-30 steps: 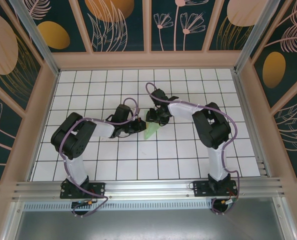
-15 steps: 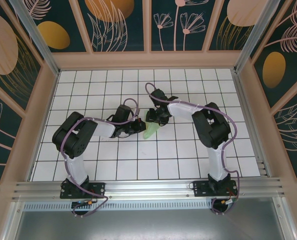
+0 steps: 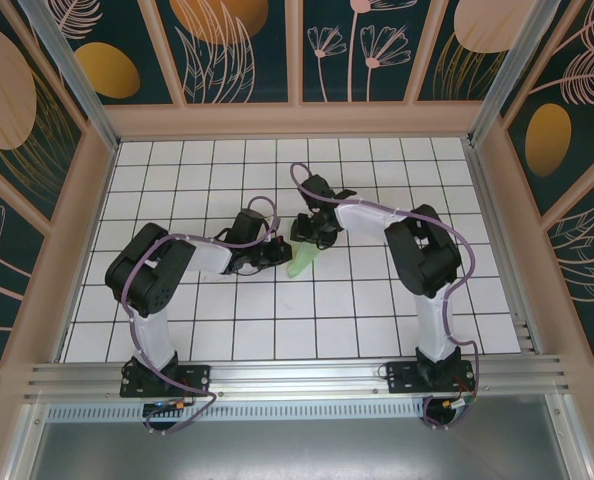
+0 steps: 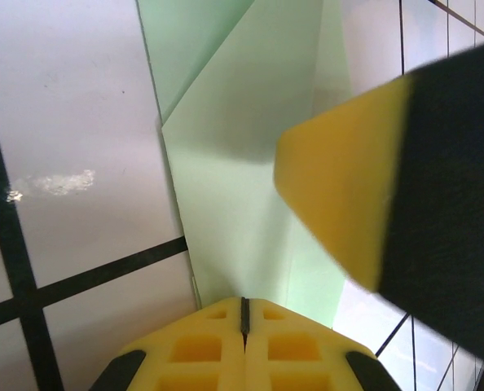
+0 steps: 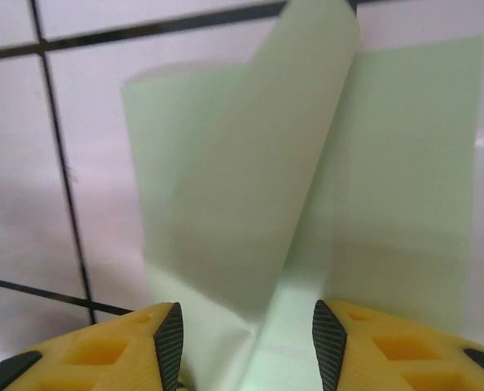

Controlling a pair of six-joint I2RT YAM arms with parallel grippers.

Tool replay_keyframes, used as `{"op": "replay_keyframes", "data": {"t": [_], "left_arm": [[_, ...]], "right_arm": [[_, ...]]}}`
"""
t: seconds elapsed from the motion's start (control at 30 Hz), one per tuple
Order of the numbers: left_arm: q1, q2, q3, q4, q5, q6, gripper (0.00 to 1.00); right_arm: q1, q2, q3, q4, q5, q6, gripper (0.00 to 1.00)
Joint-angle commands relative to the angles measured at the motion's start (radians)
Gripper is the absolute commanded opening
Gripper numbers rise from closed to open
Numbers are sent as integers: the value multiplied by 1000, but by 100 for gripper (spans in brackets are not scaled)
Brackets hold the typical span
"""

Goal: Fold a paper plane with a square sheet of paper (pick it up from the middle)
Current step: Fourth fold the wing at the center of the table.

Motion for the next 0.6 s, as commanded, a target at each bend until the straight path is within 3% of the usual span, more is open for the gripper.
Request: {"op": "replay_keyframes", "data": {"t": [0.0, 0.13, 0.3, 0.4, 0.57], "left_arm": [[6, 46, -14, -128, -118, 23, 6], [5, 46, -14, -138, -133, 24, 5], [6, 44, -15, -146, -144, 24, 5], [5, 43, -14, -151, -149, 23, 4], [6, 40, -14, -157, -151, 23, 4]], "right_arm": [[-33, -138, -59, 106, -65, -11, 49], [-52, -181, -172, 212, -172, -22, 42], [-54, -143, -236, 289, -273, -32, 17], [-54, -116, -248, 310, -296, -42, 11], [-61, -78, -263, 344, -326, -54, 8]]}}
